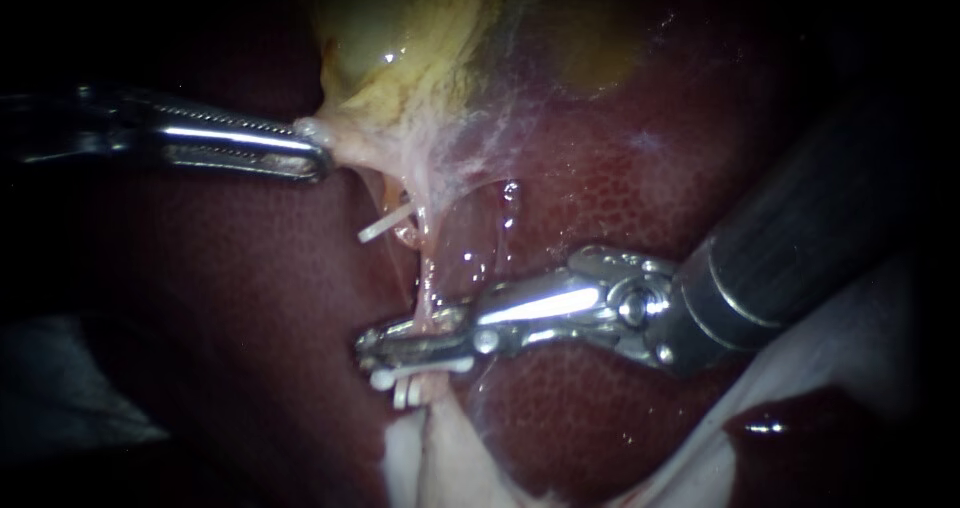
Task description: Going back second clip right tube
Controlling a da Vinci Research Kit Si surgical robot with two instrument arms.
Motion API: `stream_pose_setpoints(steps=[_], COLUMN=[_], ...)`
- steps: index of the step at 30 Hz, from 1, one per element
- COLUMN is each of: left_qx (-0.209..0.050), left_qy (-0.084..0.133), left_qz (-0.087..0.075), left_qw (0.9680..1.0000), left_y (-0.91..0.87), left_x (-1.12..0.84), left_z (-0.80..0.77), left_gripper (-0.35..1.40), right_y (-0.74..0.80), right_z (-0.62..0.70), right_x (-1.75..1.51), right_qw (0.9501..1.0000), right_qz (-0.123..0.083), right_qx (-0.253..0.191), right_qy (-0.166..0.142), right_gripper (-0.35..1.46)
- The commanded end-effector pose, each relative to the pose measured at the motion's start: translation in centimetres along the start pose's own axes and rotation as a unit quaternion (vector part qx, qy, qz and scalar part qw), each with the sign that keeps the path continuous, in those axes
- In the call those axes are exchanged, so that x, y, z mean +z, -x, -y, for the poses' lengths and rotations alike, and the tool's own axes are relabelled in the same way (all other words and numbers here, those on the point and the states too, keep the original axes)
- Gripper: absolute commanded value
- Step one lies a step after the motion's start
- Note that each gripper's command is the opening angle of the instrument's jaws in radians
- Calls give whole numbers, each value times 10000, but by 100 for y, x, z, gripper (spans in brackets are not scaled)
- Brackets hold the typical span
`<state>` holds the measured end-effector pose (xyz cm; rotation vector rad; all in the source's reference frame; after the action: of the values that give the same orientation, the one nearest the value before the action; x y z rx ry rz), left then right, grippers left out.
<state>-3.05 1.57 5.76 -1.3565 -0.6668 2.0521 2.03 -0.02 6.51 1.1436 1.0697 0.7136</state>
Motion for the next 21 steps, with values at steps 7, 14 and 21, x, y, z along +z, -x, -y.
stream_pose_setpoints(steps=[7, 14, 21], left_qx=[1, 1, 4], left_qy=[4, 3, 0], left_qz=[0, 0, 0], left_qw=[10000, 10000, 10000], left_y=[0, 0, 2], left_x=[0, 0, 0], left_z=[0, 0, -1], left_gripper=[-35, -35, -35], right_y=[-3, -7, -4], right_z=[-7, -24, -31], right_x=[4, -6, -24], right_qw=[9981, 9950, 9919], right_qz=[-186, -347, -488], right_qx=[-453, -584, -544], right_qy=[372, 726, 1038], right_gripper=[38, 46, 47])
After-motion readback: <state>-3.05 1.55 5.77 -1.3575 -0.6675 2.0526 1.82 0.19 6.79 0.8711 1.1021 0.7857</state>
